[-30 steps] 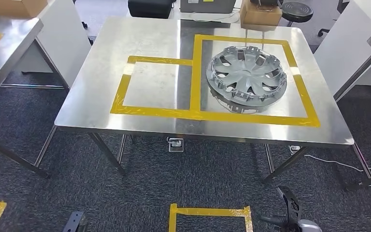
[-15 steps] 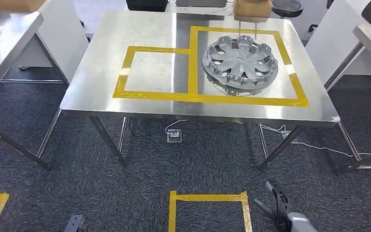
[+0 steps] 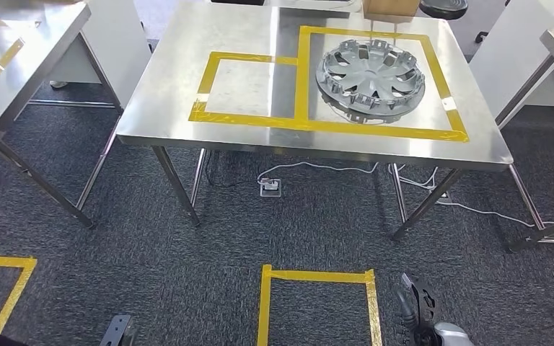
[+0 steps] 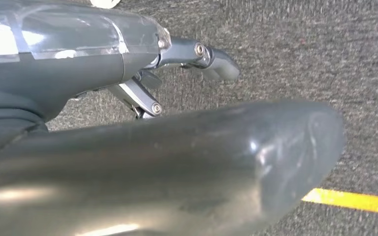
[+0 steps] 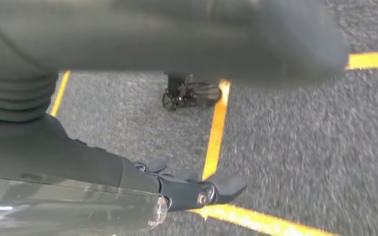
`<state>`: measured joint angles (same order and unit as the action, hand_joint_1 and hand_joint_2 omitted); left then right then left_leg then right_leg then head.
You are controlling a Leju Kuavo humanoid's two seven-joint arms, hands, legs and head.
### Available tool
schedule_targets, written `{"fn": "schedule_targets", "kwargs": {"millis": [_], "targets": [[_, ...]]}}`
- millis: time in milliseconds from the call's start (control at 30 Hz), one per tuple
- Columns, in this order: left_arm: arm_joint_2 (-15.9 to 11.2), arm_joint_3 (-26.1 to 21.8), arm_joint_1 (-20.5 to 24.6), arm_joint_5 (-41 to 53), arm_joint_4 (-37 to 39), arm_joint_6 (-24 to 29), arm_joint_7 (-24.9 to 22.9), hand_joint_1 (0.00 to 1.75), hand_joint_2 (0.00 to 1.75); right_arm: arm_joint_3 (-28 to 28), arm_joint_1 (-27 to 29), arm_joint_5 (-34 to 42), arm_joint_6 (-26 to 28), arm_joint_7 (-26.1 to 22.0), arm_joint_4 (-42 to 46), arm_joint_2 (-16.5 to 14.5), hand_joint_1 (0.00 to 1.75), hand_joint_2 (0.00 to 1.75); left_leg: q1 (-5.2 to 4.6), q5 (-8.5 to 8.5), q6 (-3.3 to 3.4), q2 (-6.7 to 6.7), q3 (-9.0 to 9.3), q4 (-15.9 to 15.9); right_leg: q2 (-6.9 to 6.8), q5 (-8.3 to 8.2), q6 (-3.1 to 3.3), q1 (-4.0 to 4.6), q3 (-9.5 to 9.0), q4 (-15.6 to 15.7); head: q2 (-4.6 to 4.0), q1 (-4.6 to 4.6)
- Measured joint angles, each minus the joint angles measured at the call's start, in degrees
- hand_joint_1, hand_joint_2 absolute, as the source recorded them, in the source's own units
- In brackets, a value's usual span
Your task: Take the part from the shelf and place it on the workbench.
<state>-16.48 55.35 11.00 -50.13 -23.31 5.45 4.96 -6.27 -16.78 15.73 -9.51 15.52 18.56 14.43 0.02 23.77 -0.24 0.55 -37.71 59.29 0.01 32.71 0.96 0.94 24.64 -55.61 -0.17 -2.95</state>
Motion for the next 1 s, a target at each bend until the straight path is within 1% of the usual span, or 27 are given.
{"fn": "schedule_targets", "kwargs": {"millis": [33,67,100,133,167,200,233,267,300,333,367,400,433,467,500,533,567,600,633,700,733,767,800,833,900,967,1000], "targets": [[0.0,0.0,0.0,-0.1,0.0,0.0,0.0,0.0,0.0,-0.6,0.0,0.6,0.1,0.0,0.0,0.1,0.0,0.0,0.12,-0.19,-0.31,0.02,-0.16,0.0,-0.13,-0.62,0.04,0.01,0.3,0.3,-0.01,-0.07],[0.0,0.1,-0.1,-0.2,0.0,0.0,0.0,0.0,0.0,-1.3,0.0,1.3,0.3,0.0,0.0,0.1,0.0,0.0,0.19,0.55,-0.61,-0.06,-0.44,0.3,-0.26,-1.41,0.23,-0.05,0.67,0.7,-0.01,-0.07],[-0.1,0.1,-0.1,-0.2,0.0,0.0,0.0,0.0,0.0,-2.0,0.0,2.0,0.5,0.0,0.1,0.2,0.0,0.0,0.23,2.36,-0.86,-0.21,-0.93,1.5,-0.38,-2.28,0.49,-0.17,1.2,1.0,-0.01,0.06],[-0.1,0.2,0.0,-0.3,0.0,0.0,0.0,0.0,0.0,-2.6,0.0,2.7,0.6,0.0,0.1,0.2,0.0,0.0,0.3,5.22,-1.08,-0.39,-1.62,3.7,-0.51,-3.11,0.66,-0.31,1.95,1.2,-0.01,0.36],[-0.1,0.3,0.0,-0.3,0.0,0.0,0.0,0.0,0.0,-3.3,0.0,3.3,0.7,0.0,0.2,0.2,0.0,0.0,0.36,8.3,-1.29,-0.53,-2.38,6.7,-0.48,-3.79,0.82,-0.31,2.84,1.1,0.0,0.79],[-0.1,0.3,0.0,-0.3,0.1,0.0,0.1,0.0,0.0,-3.9,0.0,3.9,0.8,0.0,0.2,0.2,0.0,0.0,0.43,10.59,-1.49,-0.6,-3.03,10.3,-0.53,-4.43,0.85,-0.33,3.87,0.9,0.0,1.18],[-0.2,0.4,0.0,-0.3,0.1,0.0,0.1,0.0,0.0,-4.6,0.1,4.5,1.0,0.0,0.2,0.2,0.0,0.0,0.49,11.4,-1.68,-0.61,-3.31,13.3,-0.59,-5.07,0.73,-0.33,4.99,0.7,0.0,1.53],[-0.2,0.5,0.0,-0.3,0.1,0.0,0.1,0.0,0.0,-5.2,0.1,5.1,1.1,0.0,0.2,0.2,0.0,0.0,0.51,10.66,-1.84,-0.6,-3.03,15.1,-0.66,-5.64,0.61,-0.37,6.1,0.4,0.0,1.84],[-0.2,0.6,0.0,-0.3,0.1,0.0,0.1,0.0,0.0,-5.8,0.1,5.7,1.2,0.0,0.2,0.2,0.0,0.0,0.53,8.91,-1.98,-0.58,-1.95,15.3,-0.73,-6.13,0.4,-0.45,7.24,0.0,0.0,2.11],[-0.2,0.7,0.1,-0.3,0.1,0.0,0.1,0.0,0.0,-6.4,0.1,6.2,1.4,0.0,0.2,0.2,0.0,0.0,0.57,7.04,-2.08,-0.54,0.04,13.6,-0.78,-6.51,0.14,-0.56,8.29,-0.5,0.0,2.33],[-0.1,0.8,0.1,-0.3,0.0,0.0,0.1,0.0,0.0,-6.9,0.1,6.6,1.6,0.0,0.3,0.2,0.0,0.0,0.64,6.27,-2.17,-0.5,2.79,10.5,-0.81,-6.77,-0.15,-0.62,9.19,-1.0,0.0,2.5],[-0.1,0.8,0.2,-0.3,0.0,0.1,0.0,0.0,0.0,-7.5,0.0,7.1,1.8,0.1,0.4,0.3,0.0,0.0,0.63,6.68,-2.06,-0.49,5.82,6.5,-0.83,-6.96,-0.44,-0.63,9.93,-1.7,0.0,2.65],[-0.1,0.9,0.3,-0.3,0.0,0.1,0.0,0.0,0.0,-8.0,0.0,7.4,1.9,0.1,0.5,0.4,0.0,0.0,0.62,7.84,-1.76,-0.5,8.17,3.0,-0.84,-7.15,-0.74,-0.58,10.46,-2.4,0.0,2.72],[-0.1,0.9,0.4,-0.3,0.0,0.2,0.0,0.0,0.0,-8.4,-0.1,7.7,2.0,0.2,0.6,0.4,0.0,0.0,0.57,9.08,-1.34,-0.53,9.63,0.6,-0.83,-7.4,-1.02,-0.52,10.8,-2.8,0.0,2.73],[-0.1,1.0,0.4,-0.3,0.0,0.2,0.0,0.0,0.0,-8.9,-0.2,7.8,2.1,0.2,0.7,0.5,0.0,0.0,0.49,9.7,-0.76,-0.57,10.13,-0.6,-0.81,-7.7,-1.27,-0.49,10.99,-3.0,0.0,2.67],[-0.1,1.0,0.4,-0.3,0.0,0.2,-0.1,0.0,0.0,-9.3,-0.2,7.9,2.1,0.2,0.7,0.6,0.0,0.0,0.55,9.66,-0.19,-0.55,9.92,-0.8,-0.77,-7.94,-1.5,-0.52,11.15,-3.1,0.0,2.61],[-0.1,1.0,0.4,-0.4,0.0,0.2,-0.1,0.0,0.0,-9.7,-0.1,7.9,2.1,0.3,0.7,0.7,0.0,0.0,0.61,9.3,0.31,-0.54,9.67,-0.8,-0.69,-7.65,-1.79,-0.59,11.39,-3.4,0.0,2.51],[-0.1,1.1,0.4,-0.4,0.0,0.2,-0.1,0.0,0.0,-10.0,0.0,7.9,2.1,0.3,0.7,0.8,0.0,0.0,0.68,8.9,0.79,-0.52,9.37,-0.8,-0.62,-6.57,-2.11,-0.68,11.88,-4.6,0.0,2.31],[-0.1,1.1,0.4,-0.4,0.0,0.2,-0.1,0.0,0.0,-10.4,0.0,7.9,2.1,0.3,0.7,0.9,0.0,0.0,0.72,8.47,1.17,-0.5,8.98,-0.8,-0.55,-4.69,-2.47,-0.79,12.74,-7.0,0.0,2.07],[-0.1,1.2,0.4,-0.4,0.0,0.2,-0.1,0.0,0.0,-10.9,0.1,8.1,2.1,0.3,0.7,0.9,0.0,0.0,0.59,7.7,1.5,-0.5,8.09,-0.8,-0.49,-0.17,-3.07,-0.94,14.95,-14.2,0.0,1.45],[-0.1,1.3,0.4,-0.4,0.0,0.2,-0.2,0.0,0.0,-11.2,0.1,8.2,2.2,0.3,0.7,0.9,0.0,0.0,0.49,7.38,1.54,-0.5,7.68,-0.8,-0.48,1.23,-3.16,-0.95,15.62,-17.2,0.0,1.23],[-0.1,1.4,0.3,-0.4,0.0,0.3,-0.3,0.0,0.0,-11.4,0.2,8.3,2.2,0.3,0.7,0.9,0.0,0.0,0.35,7.12,1.55,-0.5,7.36,-0.8,-0.46,1.54,-3.05,-0.92,15.49,-18.4,0.0,1.0],[-0.1,1.4,0.3,-0.3,0.1,0.3,-0.4,0.0,0.0,-11.8,0.3,8.5,2.3,0.3,0.7,0.9,0.0,0.0,0.17,6.92,1.56,-0.5,7.16,-0.7,-0.42,0.71,-2.74,-0.86,14.33,-17.4,0.0,0.73],[-0.1,1.5,0.3,-0.3,0.1,0.3,-0.5,0.0,0.0,-12.1,0.3,8.8,2.4,0.2,0.7,1.0,0.0,0.0,-0.03,6.78,1.56,-0.49,7.05,-0.8,-0.36,-0.87,-2.23,-0.74,12.41,-14.4,0.0,0.46],[0.0,1.6,0.3,-0.4,0.1,0.3,-0.2,0.0,0.0,-12.6,0.3,9.8,2.4,0.0,0.7,1.4,0.0,0.0,-0.27,6.55,1.44,-0.43,6.84,-0.8,-0.15,-3.76,-0.67,-0.28,8.22,-6.8,0.0,0.26],[0.1,1.6,0.3,-0.6,0.1,0.1,0.1,0.0,0.0,-13.2,0.1,10.6,2.6,0.0,0.8,1.8,0.0,0.0,-0.11,6.21,0.98,-0.27,6.38,-0.7,-0.02,-4.61,0.36,0.24,6.5,-3.0,0.0,0.24],[0.2,1.6,0.3,-0.7,0.2,0.1,0.1,0.0,0.0,-13.5,0.0,10.9,2.6,0.0,0.9,2.0,0.0,0.0,-0.04,5.99,0.64,-0.2,6.15,-0.8,-0.04,-4.67,0.54,0.39,6.43,-2.6,0.0,0.17]]}}
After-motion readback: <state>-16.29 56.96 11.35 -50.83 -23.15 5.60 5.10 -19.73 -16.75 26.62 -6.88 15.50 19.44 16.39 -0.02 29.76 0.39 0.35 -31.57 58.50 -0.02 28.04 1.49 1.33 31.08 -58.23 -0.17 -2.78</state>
